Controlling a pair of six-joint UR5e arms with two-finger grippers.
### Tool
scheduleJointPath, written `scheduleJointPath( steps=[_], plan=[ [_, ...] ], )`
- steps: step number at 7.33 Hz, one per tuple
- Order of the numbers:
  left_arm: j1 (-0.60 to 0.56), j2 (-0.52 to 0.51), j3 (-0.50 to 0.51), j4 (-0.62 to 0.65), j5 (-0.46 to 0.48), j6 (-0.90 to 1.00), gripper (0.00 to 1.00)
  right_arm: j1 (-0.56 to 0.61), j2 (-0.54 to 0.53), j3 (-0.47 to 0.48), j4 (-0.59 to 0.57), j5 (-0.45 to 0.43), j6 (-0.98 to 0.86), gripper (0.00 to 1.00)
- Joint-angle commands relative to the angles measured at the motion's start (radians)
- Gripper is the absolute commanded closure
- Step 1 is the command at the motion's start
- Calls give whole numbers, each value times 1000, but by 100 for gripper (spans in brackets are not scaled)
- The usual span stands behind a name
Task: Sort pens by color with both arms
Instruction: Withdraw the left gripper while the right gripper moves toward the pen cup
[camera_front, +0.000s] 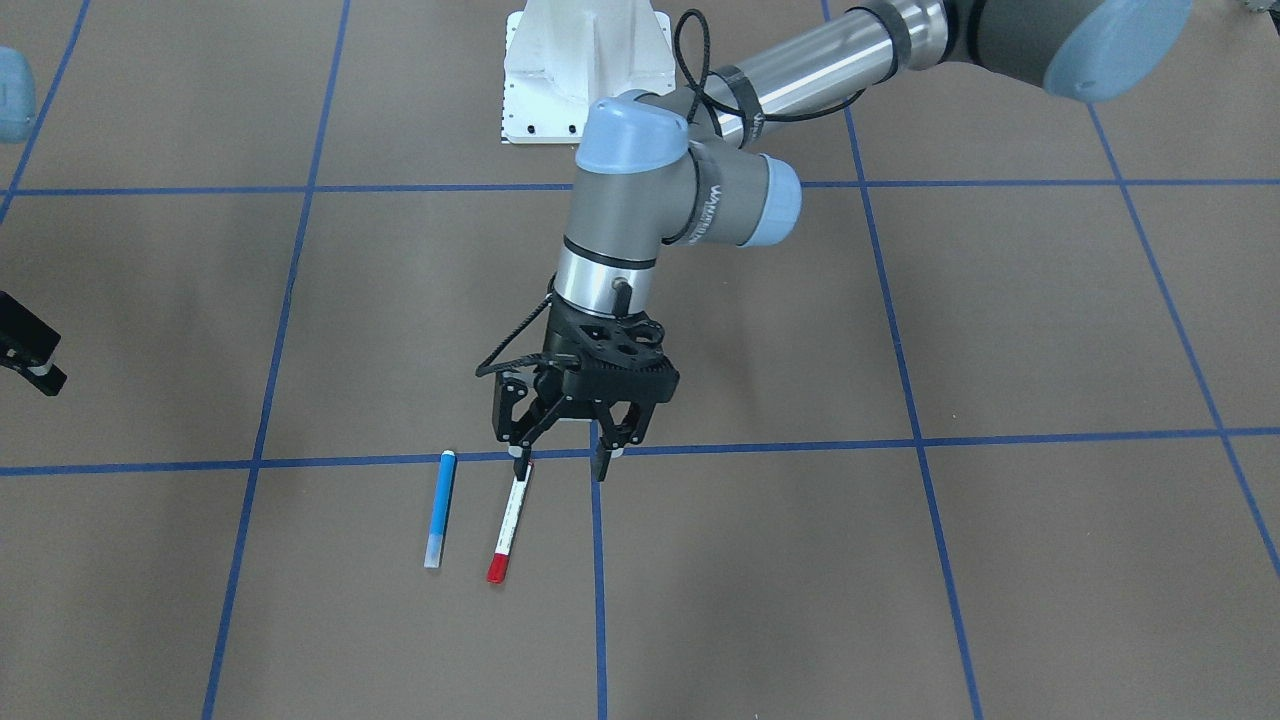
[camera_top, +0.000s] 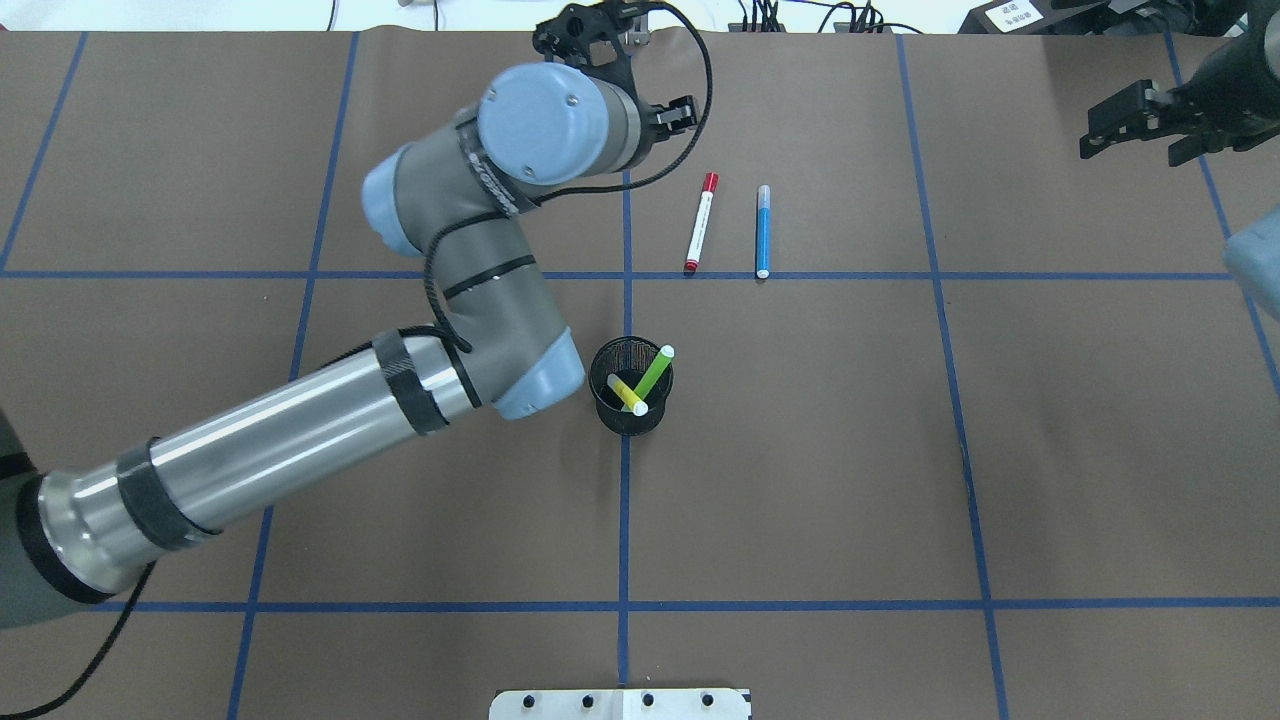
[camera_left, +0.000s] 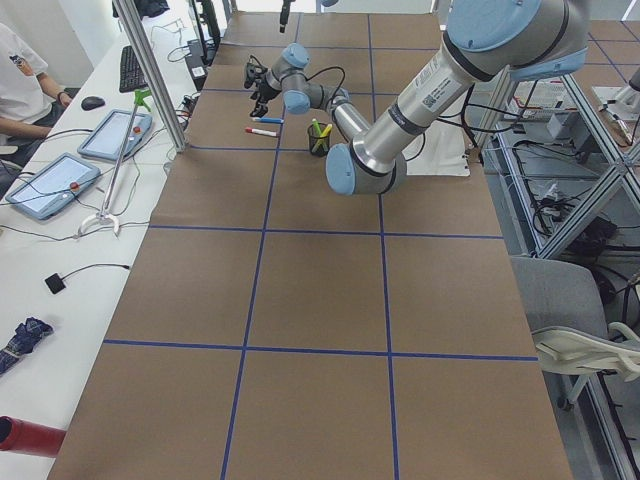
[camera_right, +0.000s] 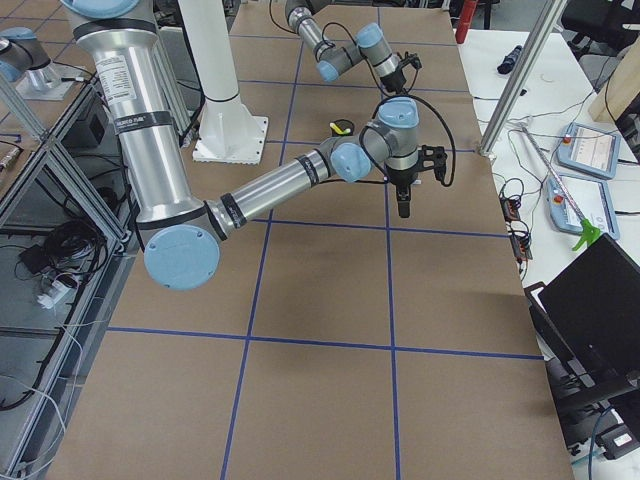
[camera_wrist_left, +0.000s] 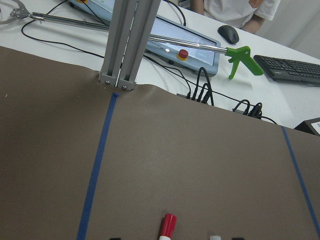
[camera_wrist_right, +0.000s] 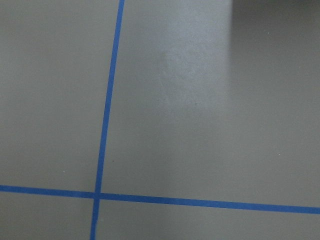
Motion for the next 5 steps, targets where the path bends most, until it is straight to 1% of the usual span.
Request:
scheduleJointPath(
  steps=[1,2,3,4,5],
  plan=[
    [-167,162,-130,-2,-306,45,21,-112,68,14,1,-23,242,2],
    [-233,213,-153,-5,-435,52,21,-187,97,29,1,-20,334,1],
    [-309,266,-161,-12,-585,58,21,-290,140,31,4,-26,413,1],
    [-366,299,-162,-14,-658,97,21,-375,180,25,6,-41,432,1],
    [-377,319,-162,-15,-663,102,21,-451,207,8,47,-52,432,1]
  ],
)
